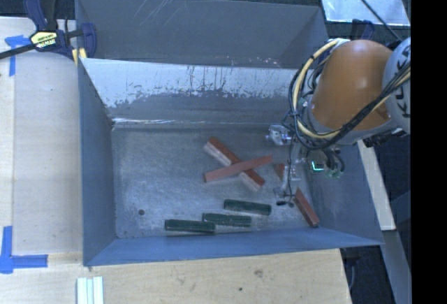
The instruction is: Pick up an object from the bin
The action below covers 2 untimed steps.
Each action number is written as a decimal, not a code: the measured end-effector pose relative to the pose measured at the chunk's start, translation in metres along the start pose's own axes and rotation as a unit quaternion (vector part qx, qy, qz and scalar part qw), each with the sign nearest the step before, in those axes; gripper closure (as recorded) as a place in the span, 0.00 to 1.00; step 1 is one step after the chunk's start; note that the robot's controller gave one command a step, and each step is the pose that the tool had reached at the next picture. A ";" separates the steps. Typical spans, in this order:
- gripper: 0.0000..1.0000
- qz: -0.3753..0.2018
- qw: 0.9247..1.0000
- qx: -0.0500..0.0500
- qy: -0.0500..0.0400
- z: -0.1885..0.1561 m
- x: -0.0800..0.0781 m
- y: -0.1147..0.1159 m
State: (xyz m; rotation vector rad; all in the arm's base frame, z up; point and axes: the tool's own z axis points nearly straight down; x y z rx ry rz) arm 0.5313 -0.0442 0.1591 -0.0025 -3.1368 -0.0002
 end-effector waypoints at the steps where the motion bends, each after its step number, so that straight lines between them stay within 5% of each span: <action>1: 0.00 -0.001 1.000 0.000 -0.004 -0.004 -0.002 0.000; 2: 1.00 0.131 0.991 0.000 -0.003 0.084 -0.035 -0.007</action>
Offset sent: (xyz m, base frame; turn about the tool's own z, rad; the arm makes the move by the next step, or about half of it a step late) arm 0.0331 -0.0059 -0.0858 0.2654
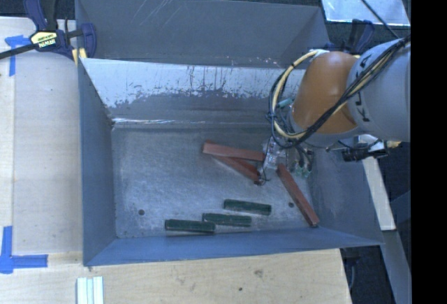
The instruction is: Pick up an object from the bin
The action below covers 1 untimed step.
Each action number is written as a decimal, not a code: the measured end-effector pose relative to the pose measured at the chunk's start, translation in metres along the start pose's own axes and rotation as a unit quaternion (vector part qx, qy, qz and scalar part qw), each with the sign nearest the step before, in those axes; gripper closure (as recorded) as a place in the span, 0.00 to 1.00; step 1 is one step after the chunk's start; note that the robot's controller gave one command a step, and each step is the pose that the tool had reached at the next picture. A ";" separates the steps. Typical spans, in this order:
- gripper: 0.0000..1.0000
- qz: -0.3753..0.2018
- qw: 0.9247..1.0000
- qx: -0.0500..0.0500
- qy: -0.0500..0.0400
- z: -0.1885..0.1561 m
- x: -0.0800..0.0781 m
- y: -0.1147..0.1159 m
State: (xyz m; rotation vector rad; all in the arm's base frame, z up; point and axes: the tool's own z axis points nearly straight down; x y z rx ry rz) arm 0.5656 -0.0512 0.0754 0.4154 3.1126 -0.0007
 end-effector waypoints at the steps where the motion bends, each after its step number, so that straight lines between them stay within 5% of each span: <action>1: 0.00 -0.001 1.000 0.000 0.000 0.001 0.000 0.001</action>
Offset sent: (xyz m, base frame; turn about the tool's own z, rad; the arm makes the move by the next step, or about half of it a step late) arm 0.0000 0.0000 0.0000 0.0000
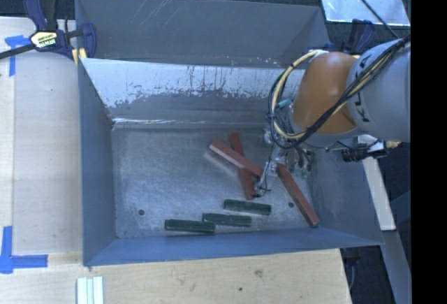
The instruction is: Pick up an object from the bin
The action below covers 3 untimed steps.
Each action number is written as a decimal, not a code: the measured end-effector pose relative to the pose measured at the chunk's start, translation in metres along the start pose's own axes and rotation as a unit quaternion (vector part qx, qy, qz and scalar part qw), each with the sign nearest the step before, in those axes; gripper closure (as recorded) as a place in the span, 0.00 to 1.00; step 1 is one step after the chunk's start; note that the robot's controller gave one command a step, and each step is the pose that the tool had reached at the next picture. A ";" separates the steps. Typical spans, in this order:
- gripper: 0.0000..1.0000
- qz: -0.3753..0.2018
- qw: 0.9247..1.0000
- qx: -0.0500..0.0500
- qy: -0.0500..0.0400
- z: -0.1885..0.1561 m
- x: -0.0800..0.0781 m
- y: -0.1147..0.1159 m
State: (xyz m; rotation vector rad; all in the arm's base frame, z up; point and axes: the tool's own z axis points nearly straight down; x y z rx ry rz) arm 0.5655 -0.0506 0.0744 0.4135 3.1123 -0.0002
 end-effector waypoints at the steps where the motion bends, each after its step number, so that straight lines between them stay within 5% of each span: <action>1: 0.00 0.000 1.000 0.000 0.000 0.000 0.000 0.000; 2: 1.00 0.047 0.999 -0.001 -0.001 0.000 -0.034 0.050; 3: 1.00 0.047 0.999 -0.001 -0.001 0.000 -0.034 0.050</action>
Offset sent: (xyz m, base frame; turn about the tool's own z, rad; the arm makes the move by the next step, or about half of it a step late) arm 0.0438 0.0401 -0.0044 0.0972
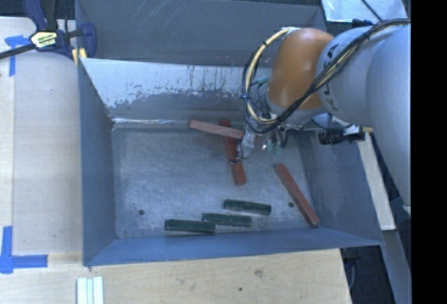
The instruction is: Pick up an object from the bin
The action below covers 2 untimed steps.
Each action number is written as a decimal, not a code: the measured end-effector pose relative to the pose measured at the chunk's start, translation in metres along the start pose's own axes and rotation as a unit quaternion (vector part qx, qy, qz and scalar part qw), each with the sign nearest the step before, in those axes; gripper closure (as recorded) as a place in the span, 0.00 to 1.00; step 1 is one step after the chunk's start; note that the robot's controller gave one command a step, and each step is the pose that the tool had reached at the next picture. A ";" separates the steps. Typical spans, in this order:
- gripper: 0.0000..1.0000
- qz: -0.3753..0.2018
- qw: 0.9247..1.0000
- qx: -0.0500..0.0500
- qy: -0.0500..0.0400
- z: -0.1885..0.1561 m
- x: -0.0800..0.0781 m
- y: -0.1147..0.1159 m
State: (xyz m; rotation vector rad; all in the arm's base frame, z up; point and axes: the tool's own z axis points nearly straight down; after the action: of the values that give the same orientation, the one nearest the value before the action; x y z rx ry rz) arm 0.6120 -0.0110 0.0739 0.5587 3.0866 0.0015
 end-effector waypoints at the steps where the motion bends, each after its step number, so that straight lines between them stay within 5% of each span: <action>1: 1.00 0.010 1.000 0.000 -0.001 0.002 -0.013 -0.013; 2: 1.00 0.018 1.000 0.000 -0.001 0.002 -0.020 -0.024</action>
Offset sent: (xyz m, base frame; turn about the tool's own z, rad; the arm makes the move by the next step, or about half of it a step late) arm 0.0139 -0.0136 0.0011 0.0700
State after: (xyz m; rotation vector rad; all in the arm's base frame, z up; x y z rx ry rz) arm 0.6220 -0.0399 0.0723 0.6141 3.0745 0.0011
